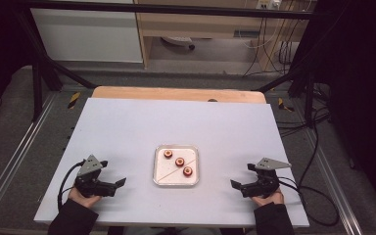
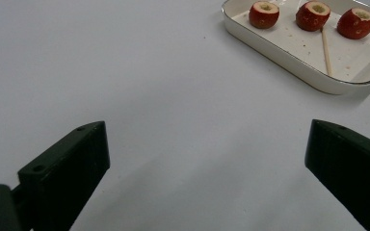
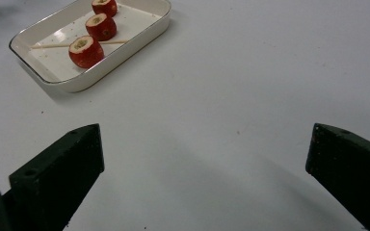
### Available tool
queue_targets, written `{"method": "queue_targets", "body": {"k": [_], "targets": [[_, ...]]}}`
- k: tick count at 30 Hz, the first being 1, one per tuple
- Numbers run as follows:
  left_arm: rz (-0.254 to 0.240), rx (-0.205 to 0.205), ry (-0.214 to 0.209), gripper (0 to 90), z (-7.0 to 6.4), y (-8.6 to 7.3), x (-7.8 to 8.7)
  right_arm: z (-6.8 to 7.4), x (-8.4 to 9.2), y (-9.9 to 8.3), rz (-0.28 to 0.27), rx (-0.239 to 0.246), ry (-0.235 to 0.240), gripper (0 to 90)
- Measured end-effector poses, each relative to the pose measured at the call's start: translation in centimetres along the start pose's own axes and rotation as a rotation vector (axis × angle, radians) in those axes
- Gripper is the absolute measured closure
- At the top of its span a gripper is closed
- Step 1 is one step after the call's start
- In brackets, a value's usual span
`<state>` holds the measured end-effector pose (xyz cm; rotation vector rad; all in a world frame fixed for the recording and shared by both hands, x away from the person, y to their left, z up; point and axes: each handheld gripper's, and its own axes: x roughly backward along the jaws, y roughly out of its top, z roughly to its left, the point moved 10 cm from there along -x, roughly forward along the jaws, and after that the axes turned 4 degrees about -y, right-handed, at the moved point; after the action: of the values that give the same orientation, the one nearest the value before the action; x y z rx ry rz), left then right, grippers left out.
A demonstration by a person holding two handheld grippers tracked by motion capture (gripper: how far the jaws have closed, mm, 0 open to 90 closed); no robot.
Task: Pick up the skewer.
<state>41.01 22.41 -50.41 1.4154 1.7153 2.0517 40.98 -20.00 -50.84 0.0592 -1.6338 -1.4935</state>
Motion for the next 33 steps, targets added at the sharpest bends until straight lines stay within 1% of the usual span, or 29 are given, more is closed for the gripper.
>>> {"method": "queue_targets", "body": {"k": [5,13,18,22,26,27,33], "targets": [[0.006,-0.007,-0.003,2.0,-0.3,0.0,-0.1,0.0,0.0,0.0,0.002,-0.004,-0.006,0.4],[0.011,-0.018,-0.007,2.2,-0.5,0.3,-0.3,0.1,0.0,0.1,-0.005,-0.004,0.0,0.3],[0.013,-0.015,-0.012,2.3,-0.7,0.4,-0.5,0.1,0.1,0.1,-0.01,-0.009,0.003,0.3],[0.019,-0.017,-0.013,2.5,-0.9,0.5,-0.7,0.1,0.0,0.1,-0.005,-0.004,0.002,0.3],[0.023,-0.019,-0.017,2.6,-1.2,0.7,-0.8,0.0,0.1,0.1,-0.007,-0.005,0.002,0.3],[0.025,-0.017,-0.023,2.6,-1.4,0.8,-1.0,0.0,0.1,0.1,-0.007,-0.007,0.002,0.3],[0.036,-0.024,-0.029,3.0,-2.1,1.3,-1.4,0.0,0.1,0.1,-0.006,-0.004,0.001,0.3]]}}
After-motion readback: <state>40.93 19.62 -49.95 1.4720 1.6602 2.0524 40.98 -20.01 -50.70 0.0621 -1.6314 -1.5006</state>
